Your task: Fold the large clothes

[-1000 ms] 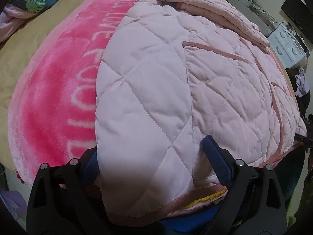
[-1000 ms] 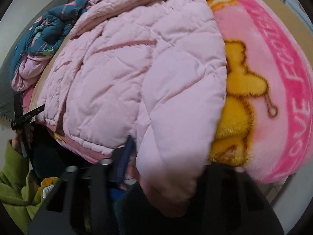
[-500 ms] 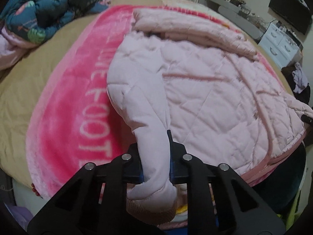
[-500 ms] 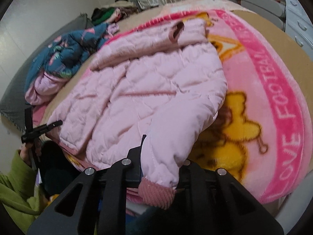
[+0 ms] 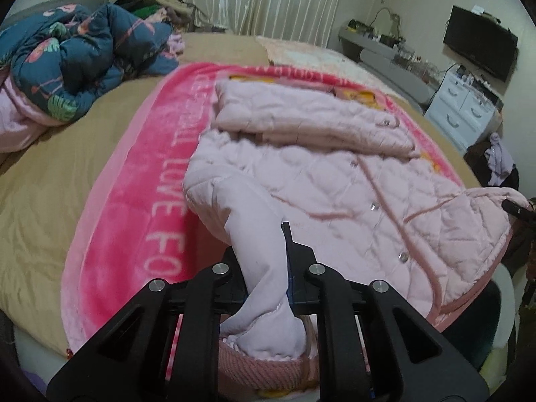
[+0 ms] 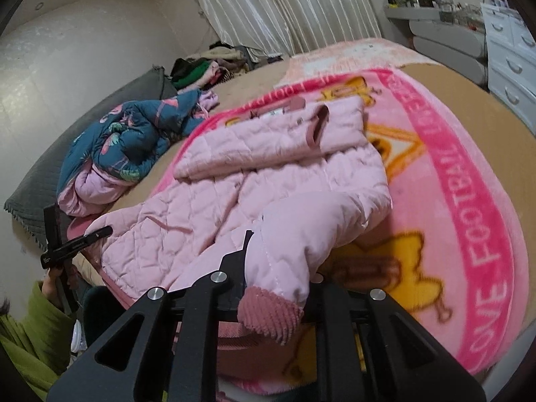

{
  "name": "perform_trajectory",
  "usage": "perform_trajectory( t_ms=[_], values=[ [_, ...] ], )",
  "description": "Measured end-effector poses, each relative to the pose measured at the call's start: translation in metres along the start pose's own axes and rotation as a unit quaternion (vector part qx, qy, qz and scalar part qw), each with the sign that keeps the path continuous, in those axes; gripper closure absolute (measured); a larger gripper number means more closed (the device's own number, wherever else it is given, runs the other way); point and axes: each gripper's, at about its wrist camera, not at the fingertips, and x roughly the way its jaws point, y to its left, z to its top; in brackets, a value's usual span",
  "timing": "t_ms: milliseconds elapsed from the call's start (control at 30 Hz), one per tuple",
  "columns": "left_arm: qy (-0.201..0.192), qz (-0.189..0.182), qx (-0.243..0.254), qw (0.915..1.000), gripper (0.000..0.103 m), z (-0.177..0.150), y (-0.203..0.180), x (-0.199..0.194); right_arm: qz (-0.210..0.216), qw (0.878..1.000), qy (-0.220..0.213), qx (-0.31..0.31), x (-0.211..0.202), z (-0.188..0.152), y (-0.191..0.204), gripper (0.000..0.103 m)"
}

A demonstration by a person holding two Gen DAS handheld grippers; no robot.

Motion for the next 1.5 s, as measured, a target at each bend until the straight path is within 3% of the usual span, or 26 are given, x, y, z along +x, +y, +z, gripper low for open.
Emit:
perform_trajectory(
  t_ms=[533, 1133, 1500],
  values=[
    [-0.054, 0.001, 0.010, 0.9985, 0.096, 0.057, -0.023, -0.008, -0.006, 0.999, -0.040, 0.012, -0.007, 0.037, 0.004, 0.090],
    [-0.076, 0.023, 0.018, 0.9966, 0.096, 0.109, -0.031, -0.001, -0.003, 0.998, -0.064, 0.030, -0.001, 0.087, -0.005, 0.090],
    [-0.080, 0.054, 0.006, 0.9953, 0.096, 0.143, -0.027, 0.027, -0.006, 0.996, -0.067, 0.061, 0.019, 0.119, -0.027, 0.090]
  ],
)
